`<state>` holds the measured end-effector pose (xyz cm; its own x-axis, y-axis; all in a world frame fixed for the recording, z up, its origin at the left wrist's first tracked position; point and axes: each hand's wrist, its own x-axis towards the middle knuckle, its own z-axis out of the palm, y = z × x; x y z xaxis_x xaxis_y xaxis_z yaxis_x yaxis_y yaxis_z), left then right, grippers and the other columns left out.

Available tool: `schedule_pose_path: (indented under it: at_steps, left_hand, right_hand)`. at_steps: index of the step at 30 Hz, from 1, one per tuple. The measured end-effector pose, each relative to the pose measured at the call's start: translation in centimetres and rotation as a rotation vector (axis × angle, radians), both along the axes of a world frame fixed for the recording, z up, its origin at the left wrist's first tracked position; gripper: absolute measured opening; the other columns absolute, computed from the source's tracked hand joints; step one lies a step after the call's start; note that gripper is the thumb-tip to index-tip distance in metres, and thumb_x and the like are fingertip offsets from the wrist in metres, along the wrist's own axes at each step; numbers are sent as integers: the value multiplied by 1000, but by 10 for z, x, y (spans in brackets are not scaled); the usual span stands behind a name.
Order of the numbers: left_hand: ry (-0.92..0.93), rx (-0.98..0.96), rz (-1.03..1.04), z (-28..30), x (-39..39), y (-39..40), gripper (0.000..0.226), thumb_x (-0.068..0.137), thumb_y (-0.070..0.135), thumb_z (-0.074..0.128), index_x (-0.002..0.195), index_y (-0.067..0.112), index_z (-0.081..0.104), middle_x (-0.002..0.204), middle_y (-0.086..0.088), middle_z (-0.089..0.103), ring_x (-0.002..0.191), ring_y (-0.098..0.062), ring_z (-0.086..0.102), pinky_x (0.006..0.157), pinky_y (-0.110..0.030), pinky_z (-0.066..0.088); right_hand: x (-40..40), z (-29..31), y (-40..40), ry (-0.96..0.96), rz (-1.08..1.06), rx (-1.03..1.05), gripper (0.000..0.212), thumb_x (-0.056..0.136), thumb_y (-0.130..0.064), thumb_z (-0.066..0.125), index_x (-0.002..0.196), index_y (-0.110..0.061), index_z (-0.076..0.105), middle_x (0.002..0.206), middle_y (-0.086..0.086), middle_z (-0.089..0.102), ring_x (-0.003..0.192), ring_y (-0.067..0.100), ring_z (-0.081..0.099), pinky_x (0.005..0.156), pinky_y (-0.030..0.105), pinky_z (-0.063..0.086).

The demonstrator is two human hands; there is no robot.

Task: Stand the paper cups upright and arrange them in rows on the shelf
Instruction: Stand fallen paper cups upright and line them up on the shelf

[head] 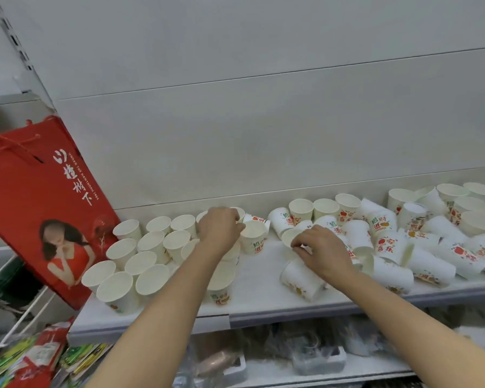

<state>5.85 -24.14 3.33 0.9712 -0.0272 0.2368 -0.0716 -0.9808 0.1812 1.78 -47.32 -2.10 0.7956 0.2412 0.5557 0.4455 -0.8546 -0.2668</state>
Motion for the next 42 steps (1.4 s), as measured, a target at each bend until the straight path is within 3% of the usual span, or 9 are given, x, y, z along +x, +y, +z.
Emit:
schedule_pose_path:
  at_steps: [8,12,17,22,29,31,34,38,42]
  left_hand:
    - [186,390,176,-28,76,-59,33,93,33,48,120,19,61,126,-7,51,116,-27,45,89,-35,38]
    - [277,459,171,-39,87,-72,39,90,38,44,122,20,60,128,-8,45,118,-29,37,91,-35,32]
    - [265,366,80,-44,91,-79,49,99,49,32,124,17,59,130,-9,51,122,-29,38,95,-37,33]
    - [332,304,78,-43,94,-77,46,99,50,33,120,20,62,127,-8,60,125,-29,41,95,-35,33]
    - [339,234,-41,-55,91,-66,45,98,52,33,109,27,69,111,-5,66,115,-30,44,84,-36,34]
    - [268,186,-49,-52,94,-61,36,97,46,42,103,26,70,105,-5,69,108,-28,52,79,-33,37]
    - [125,303,32,-44,100,-56,22,92,33,55,106,21,67,107,-4,68,107,-27,54,79,-31,38]
    - [220,291,114,-41,105,-63,21,88,30,59,106,20,66,109,-4,67,107,-25,58,75,-29,37]
    - [331,38,190,-41,107,-66,21,80,34,71,94,20,64,98,-1,66,96,-23,63,66,-27,41]
  right_hand:
    - [44,3,-39,-16,39,-7,17,66,-13,82,69,-22,68,65,-10,64,64,17,54,57,28,38]
    - [68,6,-37,-16,57,-7,14,68,-13,80,70,-21,69,63,-7,64,64,19,55,57,27,34]
    - [115,10,-16,47,28,-82,5,76,-15,70,79,-19,72,74,-4,68,78,24,57,62,32,43]
    - [160,7,1,185,-11,-298,28,83,-34,61,106,-21,65,103,-5,66,104,21,43,88,33,34]
    - [178,-10,11,340,-60,-531,46,87,-52,48,113,-15,59,116,3,59,115,29,35,101,39,24]
    - [177,-9,12,359,-71,-536,46,87,-52,46,112,-15,59,118,3,59,116,30,35,101,41,23]
    - [176,-3,15,397,-87,-522,44,86,-52,49,110,-16,59,119,4,58,118,31,34,100,42,22]
    - [175,2,12,389,-100,-384,35,80,-50,58,97,-20,63,108,2,62,111,28,38,90,39,25]
    - [173,9,4,409,-77,-203,18,80,-43,63,86,-27,68,95,-5,66,108,22,39,86,35,22]
